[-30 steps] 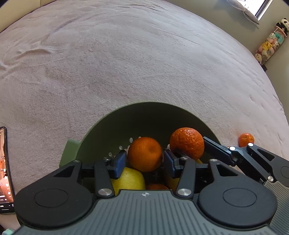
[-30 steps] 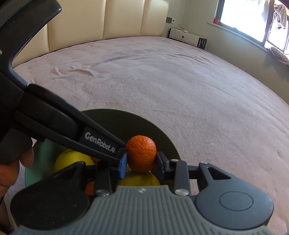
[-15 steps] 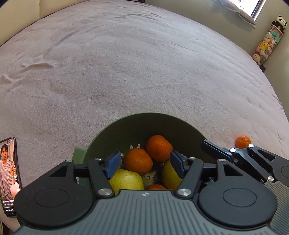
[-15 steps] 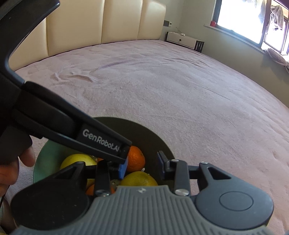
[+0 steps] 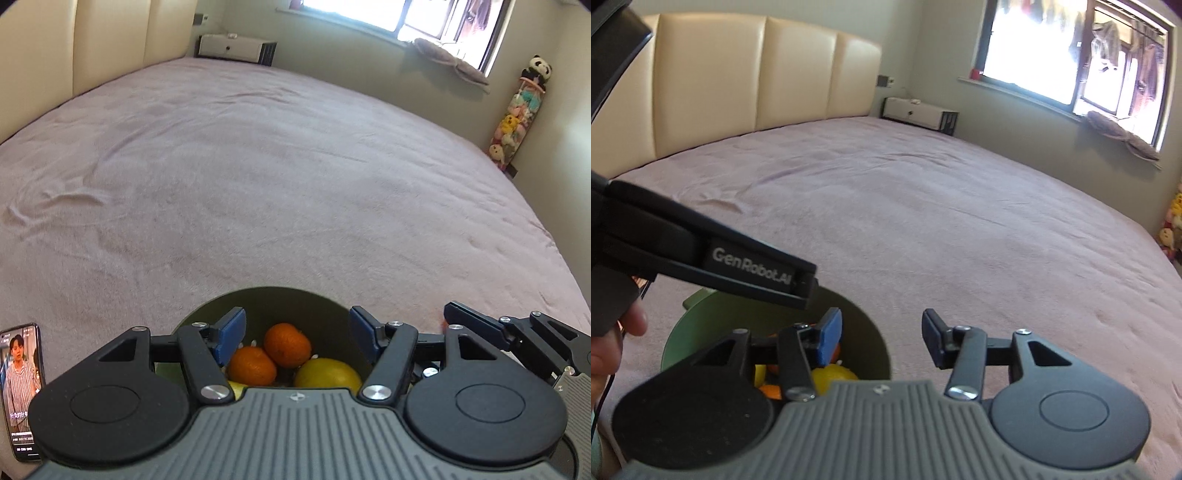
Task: Organize fruits
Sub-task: 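Move both tools back toward the two small brown fruits beside the banana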
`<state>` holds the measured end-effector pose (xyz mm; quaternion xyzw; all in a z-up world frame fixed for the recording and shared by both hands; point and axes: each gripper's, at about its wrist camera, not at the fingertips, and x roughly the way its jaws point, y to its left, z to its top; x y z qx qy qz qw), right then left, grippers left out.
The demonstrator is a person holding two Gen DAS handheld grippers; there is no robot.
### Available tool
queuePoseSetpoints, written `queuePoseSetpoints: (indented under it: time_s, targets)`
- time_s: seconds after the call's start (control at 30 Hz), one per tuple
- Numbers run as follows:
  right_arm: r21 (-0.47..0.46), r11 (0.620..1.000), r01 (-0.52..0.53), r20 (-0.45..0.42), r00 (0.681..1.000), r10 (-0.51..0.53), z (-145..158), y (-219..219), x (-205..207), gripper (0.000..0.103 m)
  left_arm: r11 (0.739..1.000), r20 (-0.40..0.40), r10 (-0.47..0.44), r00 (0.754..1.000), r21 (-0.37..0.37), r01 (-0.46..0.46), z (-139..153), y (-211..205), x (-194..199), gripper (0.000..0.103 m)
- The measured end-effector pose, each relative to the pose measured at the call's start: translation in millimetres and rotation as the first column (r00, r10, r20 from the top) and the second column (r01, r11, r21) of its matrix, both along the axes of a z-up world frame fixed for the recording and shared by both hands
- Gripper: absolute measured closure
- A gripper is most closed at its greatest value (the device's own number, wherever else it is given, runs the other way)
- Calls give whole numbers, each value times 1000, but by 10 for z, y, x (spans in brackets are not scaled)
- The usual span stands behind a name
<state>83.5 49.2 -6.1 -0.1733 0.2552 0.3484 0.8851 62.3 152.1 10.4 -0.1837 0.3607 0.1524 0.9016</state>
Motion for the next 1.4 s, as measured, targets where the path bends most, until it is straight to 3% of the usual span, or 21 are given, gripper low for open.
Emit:
queuePoseSetpoints:
  time_s: [0.4, 0.7, 0.9, 1.17, 1.4]
  targets:
    - [57, 983, 173, 54, 983, -176, 217, -401, -140, 38, 987, 83, -125, 989, 107, 116, 207, -447, -56, 28]
    - [74, 953, 295, -15, 955, -295, 180, -772, -131, 36, 962, 104, -219, 970, 190, 196, 236, -838, -160, 28]
    - [44, 931, 363, -94, 929, -358, 34, -1088, -139, 37, 949, 82, -274, 958, 188, 255, 195, -1035, -150, 28]
    - [-48, 880, 473, -217, 855, -471, -198, -1553, -130, 36, 904, 23, -403, 915, 166, 394, 34, -1408, -149, 29]
    - [-62, 865, 497, -320, 811, -489, -368, -1766, -167, 34, 888, -29, -450, 893, 97, 450, -148, -1486, -162, 41]
